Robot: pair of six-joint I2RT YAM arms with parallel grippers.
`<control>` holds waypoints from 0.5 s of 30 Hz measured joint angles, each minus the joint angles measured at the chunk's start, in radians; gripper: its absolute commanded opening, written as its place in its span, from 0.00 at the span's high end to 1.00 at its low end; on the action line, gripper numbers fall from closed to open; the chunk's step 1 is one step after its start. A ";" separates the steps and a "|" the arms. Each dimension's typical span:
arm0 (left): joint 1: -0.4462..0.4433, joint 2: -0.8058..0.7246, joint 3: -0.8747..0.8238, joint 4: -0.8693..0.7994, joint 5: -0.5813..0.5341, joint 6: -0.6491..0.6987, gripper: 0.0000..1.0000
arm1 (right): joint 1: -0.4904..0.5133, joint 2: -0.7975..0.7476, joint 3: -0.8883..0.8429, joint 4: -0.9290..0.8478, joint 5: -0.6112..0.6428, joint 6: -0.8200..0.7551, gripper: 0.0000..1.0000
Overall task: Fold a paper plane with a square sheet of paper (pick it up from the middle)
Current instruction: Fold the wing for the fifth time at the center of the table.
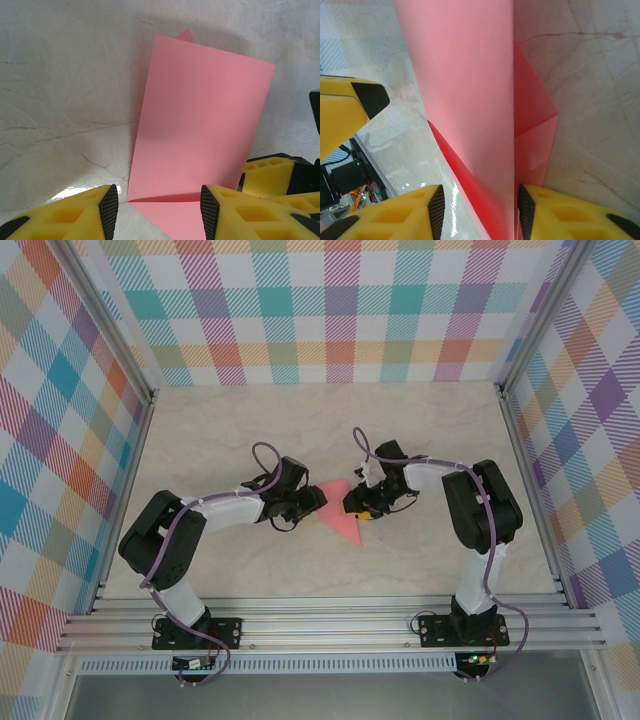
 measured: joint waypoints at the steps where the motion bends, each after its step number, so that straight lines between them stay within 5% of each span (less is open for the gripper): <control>1: 0.000 0.000 0.000 0.001 0.001 0.000 0.51 | 0.000 0.000 0.000 0.000 -0.001 0.000 0.66; 9: 0.027 -0.001 -0.002 0.052 0.051 0.000 0.51 | 0.000 0.000 0.002 0.007 -0.044 0.004 0.88; 15: 0.083 -0.038 -0.053 0.100 0.090 -0.005 0.49 | -0.013 -0.007 0.001 0.035 -0.105 0.027 0.94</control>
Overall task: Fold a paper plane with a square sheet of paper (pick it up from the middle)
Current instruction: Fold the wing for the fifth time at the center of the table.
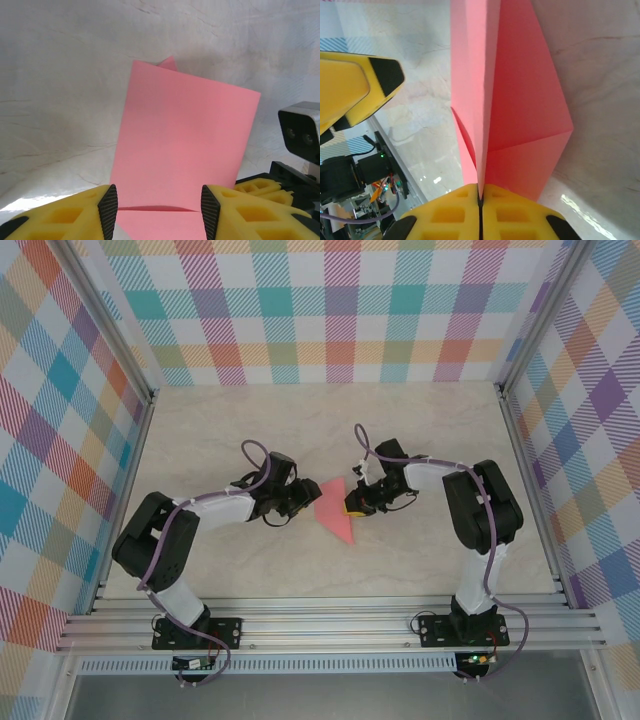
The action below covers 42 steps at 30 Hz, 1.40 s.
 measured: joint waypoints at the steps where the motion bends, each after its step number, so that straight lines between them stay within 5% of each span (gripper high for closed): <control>1: 0.009 -0.007 -0.010 0.008 0.009 -0.004 0.49 | -0.005 -0.005 0.000 0.007 -0.014 0.008 0.94; 17: 0.085 0.047 -0.084 0.331 0.241 -0.101 0.46 | -0.068 -0.078 -0.013 0.099 -0.220 0.077 0.94; 30: 0.110 0.097 -0.084 0.473 0.320 -0.142 0.53 | -0.068 -0.047 -0.003 0.034 -0.283 0.004 0.92; 37: 0.112 0.098 -0.084 0.495 0.344 -0.145 0.60 | -0.068 -0.006 0.003 0.002 -0.288 -0.027 0.92; 42: 0.112 0.098 -0.084 0.493 0.348 -0.139 0.74 | -0.068 0.021 0.024 -0.010 -0.283 -0.039 0.89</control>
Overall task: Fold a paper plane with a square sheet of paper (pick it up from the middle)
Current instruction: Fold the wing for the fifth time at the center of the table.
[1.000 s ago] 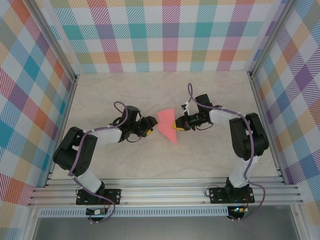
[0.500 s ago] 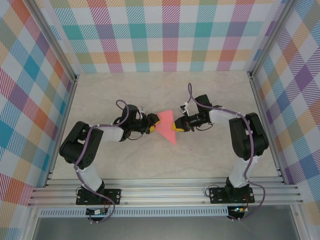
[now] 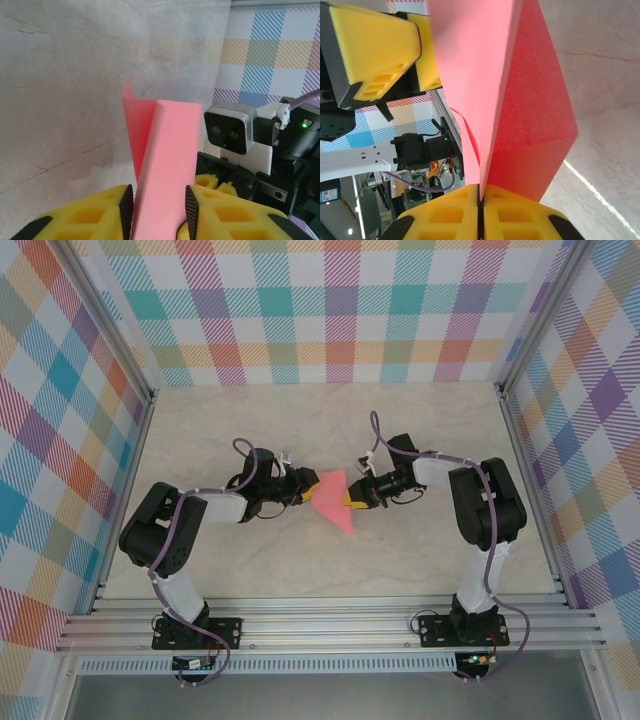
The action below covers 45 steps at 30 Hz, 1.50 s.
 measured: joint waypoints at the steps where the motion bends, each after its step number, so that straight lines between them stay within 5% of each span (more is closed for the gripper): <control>1: 0.000 0.000 0.000 -0.001 -0.002 0.000 0.78 | 0.000 0.006 0.003 -0.004 0.003 -0.005 0.87; 7: -0.010 0.000 -0.002 -0.038 -0.049 0.023 1.00 | 0.000 0.037 0.016 -0.026 0.041 -0.016 0.71; 12: -0.051 0.022 0.001 -0.060 -0.099 0.029 1.00 | 0.000 0.057 0.022 -0.044 0.118 -0.018 0.56; 16: -0.077 0.035 0.001 -0.110 -0.151 0.029 1.00 | 0.000 0.008 -0.008 -0.048 0.307 -0.006 0.44; 23: -0.085 0.035 0.010 -0.174 -0.216 0.037 1.00 | 0.018 -0.293 -0.164 0.021 0.573 0.011 0.44; 27: -0.086 0.035 0.029 -0.193 -0.232 0.037 1.00 | 0.139 -0.417 -0.250 0.107 0.724 -0.018 0.45; 34: -0.092 0.035 0.045 -0.200 -0.233 0.037 1.00 | 0.438 -0.473 -0.359 0.240 0.980 -0.093 0.45; 45: -0.093 0.035 0.045 -0.211 -0.232 0.037 1.00 | 0.561 -0.457 -0.373 0.307 1.221 -0.170 0.47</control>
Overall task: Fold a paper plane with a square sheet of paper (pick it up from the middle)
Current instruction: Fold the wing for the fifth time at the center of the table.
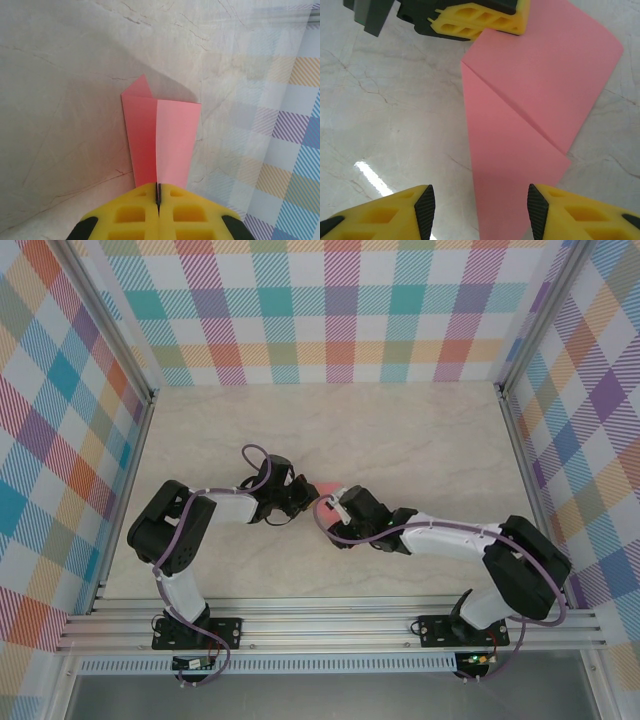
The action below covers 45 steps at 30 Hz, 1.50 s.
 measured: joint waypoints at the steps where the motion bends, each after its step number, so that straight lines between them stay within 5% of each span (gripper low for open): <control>1: 0.000 0.000 0.000 0.000 0.001 0.000 1.00 | 0.005 0.006 0.000 0.002 0.010 -0.003 0.47; 35: 0.000 0.000 0.006 -0.002 0.009 -0.001 1.00 | 0.112 0.153 0.011 0.048 0.244 -0.083 0.59; 45: 0.000 0.000 0.006 -0.003 0.009 -0.001 0.97 | 0.112 0.163 0.021 0.070 0.246 -0.083 0.75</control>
